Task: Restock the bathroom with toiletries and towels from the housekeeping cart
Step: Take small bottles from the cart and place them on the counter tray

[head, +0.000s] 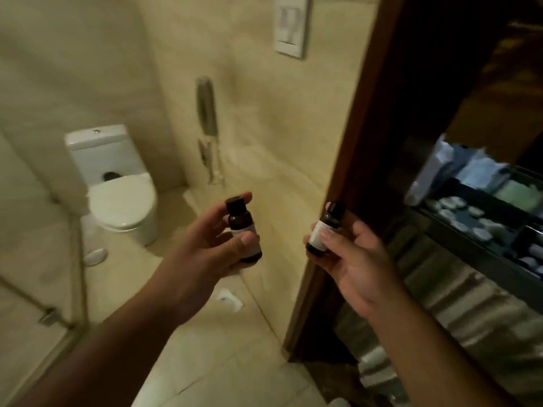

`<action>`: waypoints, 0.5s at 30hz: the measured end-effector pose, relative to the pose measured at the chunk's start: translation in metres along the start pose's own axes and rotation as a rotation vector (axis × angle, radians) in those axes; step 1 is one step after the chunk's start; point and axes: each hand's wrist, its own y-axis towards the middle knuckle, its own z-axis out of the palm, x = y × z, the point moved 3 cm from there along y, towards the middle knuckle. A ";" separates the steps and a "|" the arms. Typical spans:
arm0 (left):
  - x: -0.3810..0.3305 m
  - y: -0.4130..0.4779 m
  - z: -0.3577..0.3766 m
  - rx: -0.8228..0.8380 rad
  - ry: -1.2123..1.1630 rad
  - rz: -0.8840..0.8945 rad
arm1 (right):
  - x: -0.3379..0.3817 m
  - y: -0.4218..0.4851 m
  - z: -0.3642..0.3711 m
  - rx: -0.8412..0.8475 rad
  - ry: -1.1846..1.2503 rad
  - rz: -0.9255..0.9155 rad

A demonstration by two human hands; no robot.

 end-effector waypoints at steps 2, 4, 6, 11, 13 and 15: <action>-0.012 -0.019 -0.034 -0.079 -0.003 0.029 | -0.011 0.001 0.037 0.064 -0.011 0.027; -0.022 -0.036 -0.063 -0.161 -0.019 0.053 | -0.022 0.003 0.071 0.133 -0.011 0.054; -0.030 -0.053 -0.087 -0.241 -0.029 0.064 | -0.030 0.006 0.105 0.215 -0.016 0.083; -0.042 -0.085 -0.135 -0.427 -0.030 0.110 | -0.045 0.014 0.179 0.435 -0.080 0.130; -0.049 -0.096 -0.151 -0.512 -0.043 0.142 | -0.050 0.020 0.207 0.522 -0.091 0.150; -0.056 -0.108 -0.165 -0.596 -0.040 0.176 | -0.058 0.027 0.233 0.591 -0.092 0.184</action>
